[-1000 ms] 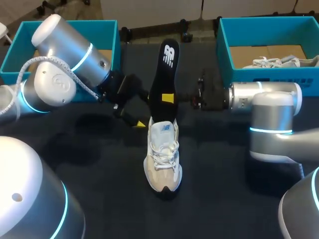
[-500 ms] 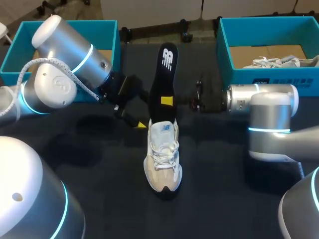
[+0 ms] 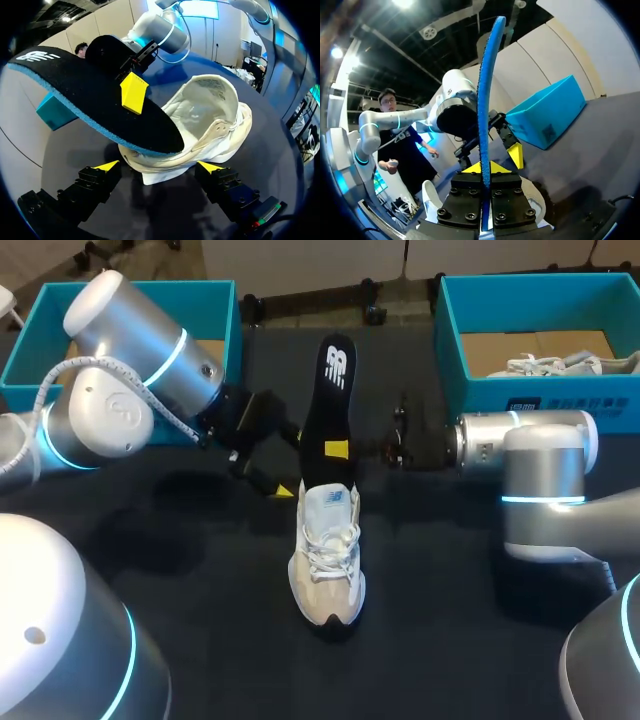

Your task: Take the shoe out of the shoebox, open the shoe tongue, remove and reinsert the insole, then place the shoe into the shoebox

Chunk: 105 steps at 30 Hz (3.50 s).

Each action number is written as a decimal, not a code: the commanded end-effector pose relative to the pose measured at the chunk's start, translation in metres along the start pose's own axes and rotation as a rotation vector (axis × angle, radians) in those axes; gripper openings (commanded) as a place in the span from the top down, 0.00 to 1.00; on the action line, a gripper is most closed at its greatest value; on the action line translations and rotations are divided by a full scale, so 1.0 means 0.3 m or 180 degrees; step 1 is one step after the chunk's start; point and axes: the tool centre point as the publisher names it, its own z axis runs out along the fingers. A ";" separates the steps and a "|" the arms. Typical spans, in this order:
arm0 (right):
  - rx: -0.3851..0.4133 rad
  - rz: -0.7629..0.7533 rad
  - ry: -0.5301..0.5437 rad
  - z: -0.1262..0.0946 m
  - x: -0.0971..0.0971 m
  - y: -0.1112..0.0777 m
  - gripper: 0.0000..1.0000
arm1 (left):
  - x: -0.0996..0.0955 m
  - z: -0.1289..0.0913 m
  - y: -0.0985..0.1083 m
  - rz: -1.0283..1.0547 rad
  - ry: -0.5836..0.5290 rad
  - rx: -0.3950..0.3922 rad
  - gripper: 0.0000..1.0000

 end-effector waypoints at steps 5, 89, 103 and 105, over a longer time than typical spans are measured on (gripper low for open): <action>0.0069 0.0073 0.0055 0.007 -0.008 -0.028 1.00 | 0.004 -0.002 -0.002 0.0002 -0.0004 -0.0012 0.00; 0.0718 0.0254 -0.0071 0.013 0.028 -0.093 1.00 | 0.004 -0.002 -0.002 0.0002 -0.0004 -0.0012 0.00; 0.0846 0.0454 -0.0102 -0.009 0.066 -0.176 1.00 | 0.004 -0.002 -0.002 0.0002 -0.0004 -0.0012 0.00; 0.0848 0.0468 -0.0108 -0.007 0.067 -0.183 1.00 | 0.004 -0.002 -0.002 0.0002 -0.0004 -0.0012 0.00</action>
